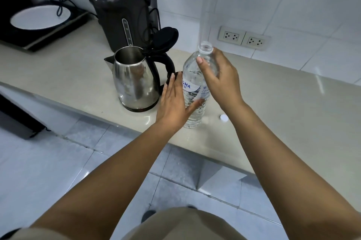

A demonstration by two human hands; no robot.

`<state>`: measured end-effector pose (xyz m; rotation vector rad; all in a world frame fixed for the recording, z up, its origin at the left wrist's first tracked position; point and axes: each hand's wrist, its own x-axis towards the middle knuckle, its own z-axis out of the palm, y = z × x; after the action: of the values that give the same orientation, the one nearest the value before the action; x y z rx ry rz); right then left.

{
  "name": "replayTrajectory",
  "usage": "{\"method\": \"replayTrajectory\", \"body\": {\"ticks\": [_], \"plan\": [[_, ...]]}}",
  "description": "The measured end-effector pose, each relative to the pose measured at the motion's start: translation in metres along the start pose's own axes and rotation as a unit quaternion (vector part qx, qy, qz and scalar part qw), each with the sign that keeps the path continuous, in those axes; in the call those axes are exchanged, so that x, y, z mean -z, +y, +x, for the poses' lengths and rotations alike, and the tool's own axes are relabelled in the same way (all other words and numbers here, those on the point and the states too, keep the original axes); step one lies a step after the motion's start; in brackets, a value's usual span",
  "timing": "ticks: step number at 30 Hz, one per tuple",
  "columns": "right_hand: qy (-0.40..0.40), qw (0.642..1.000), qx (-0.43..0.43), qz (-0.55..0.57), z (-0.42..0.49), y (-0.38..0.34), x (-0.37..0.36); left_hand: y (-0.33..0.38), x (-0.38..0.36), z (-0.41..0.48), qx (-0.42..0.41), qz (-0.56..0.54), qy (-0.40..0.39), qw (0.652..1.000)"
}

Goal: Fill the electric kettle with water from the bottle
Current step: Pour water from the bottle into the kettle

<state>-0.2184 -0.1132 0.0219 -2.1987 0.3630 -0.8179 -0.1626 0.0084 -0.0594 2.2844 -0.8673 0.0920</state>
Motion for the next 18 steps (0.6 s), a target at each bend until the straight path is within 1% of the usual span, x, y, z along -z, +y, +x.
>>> {"method": "replayTrajectory", "body": {"ticks": [4, 12, 15, 18], "plan": [[0.018, 0.994, -0.033, 0.104, 0.007, -0.005, -0.008, 0.001, -0.006, -0.002, 0.004, -0.024, 0.002, 1.0], [0.042, 0.986, -0.021, 0.159, 0.001, -0.01, -0.008, 0.01, -0.016, -0.008, 0.027, -0.108, 0.015, 0.994], [0.033, 0.978, -0.045, 0.202, 0.001, -0.015, -0.005, 0.013, -0.014, -0.014, 0.023, -0.113, 0.042, 0.992], [0.016, 0.968, -0.05, 0.245, 0.004, -0.026, -0.003, 0.017, -0.006, -0.025, 0.004, -0.125, 0.103, 0.987]]}}
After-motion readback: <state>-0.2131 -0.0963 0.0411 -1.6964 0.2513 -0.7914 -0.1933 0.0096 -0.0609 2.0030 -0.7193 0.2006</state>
